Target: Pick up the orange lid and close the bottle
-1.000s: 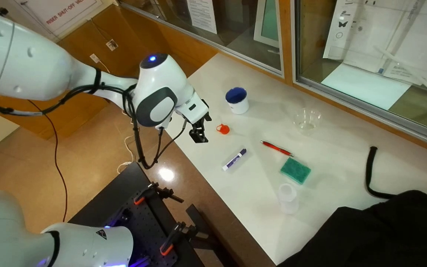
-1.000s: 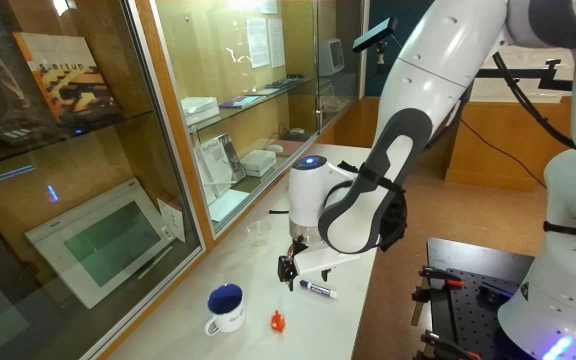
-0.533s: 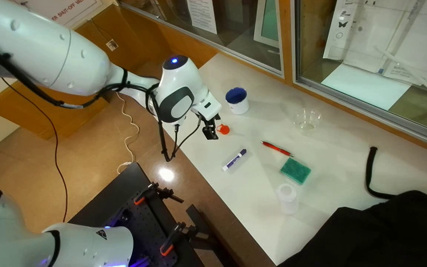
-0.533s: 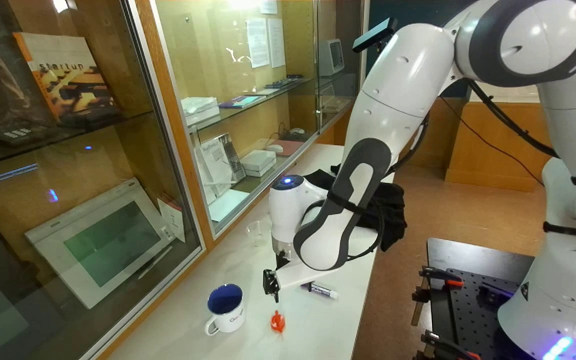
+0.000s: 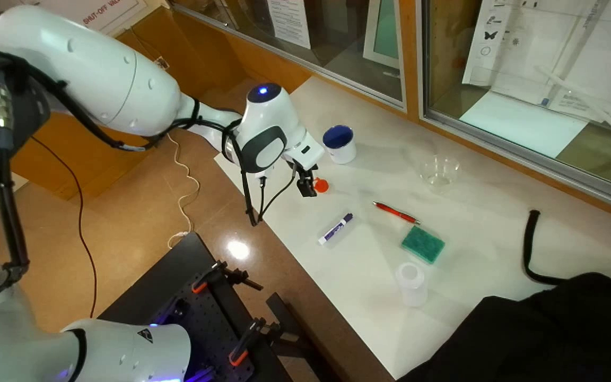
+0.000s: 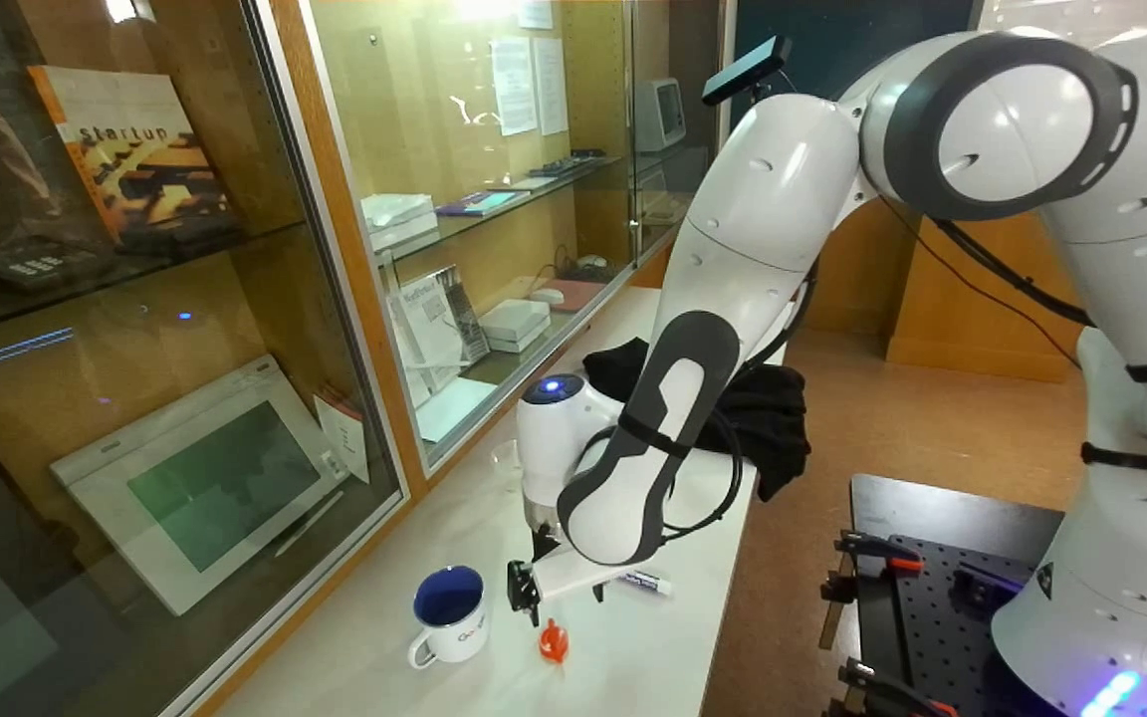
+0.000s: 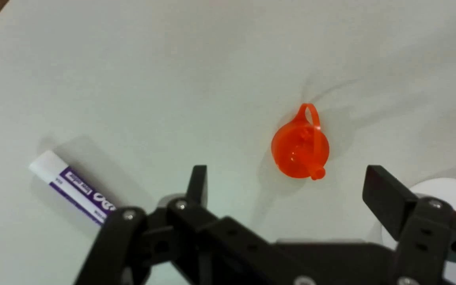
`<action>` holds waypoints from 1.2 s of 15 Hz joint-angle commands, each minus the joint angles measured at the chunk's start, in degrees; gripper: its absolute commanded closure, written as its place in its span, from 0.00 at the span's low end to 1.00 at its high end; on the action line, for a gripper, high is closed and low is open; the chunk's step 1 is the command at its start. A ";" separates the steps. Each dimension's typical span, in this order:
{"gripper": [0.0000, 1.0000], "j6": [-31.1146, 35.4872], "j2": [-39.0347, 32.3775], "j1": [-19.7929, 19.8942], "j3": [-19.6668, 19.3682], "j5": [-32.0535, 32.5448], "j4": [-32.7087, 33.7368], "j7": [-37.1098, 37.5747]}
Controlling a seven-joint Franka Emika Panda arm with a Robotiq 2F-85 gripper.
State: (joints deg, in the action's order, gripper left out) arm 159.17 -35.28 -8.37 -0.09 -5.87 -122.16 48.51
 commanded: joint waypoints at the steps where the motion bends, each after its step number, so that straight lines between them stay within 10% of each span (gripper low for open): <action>1: 0.00 -0.16 -2.24 -1.69 -0.41 -1.89 2.61 -1.47; 5: 0.00 -0.02 -4.16 -2.71 -1.12 -1.68 4.64 -1.06; 7: 0.28 -0.17 -5.10 -2.98 -1.38 -1.54 5.71 -1.11; 18: 0.99 -0.65 -8.27 -4.34 -2.48 -1.53 9.19 -0.47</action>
State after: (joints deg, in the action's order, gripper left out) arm 159.17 -42.95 -11.18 -1.38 -6.02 -114.29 48.47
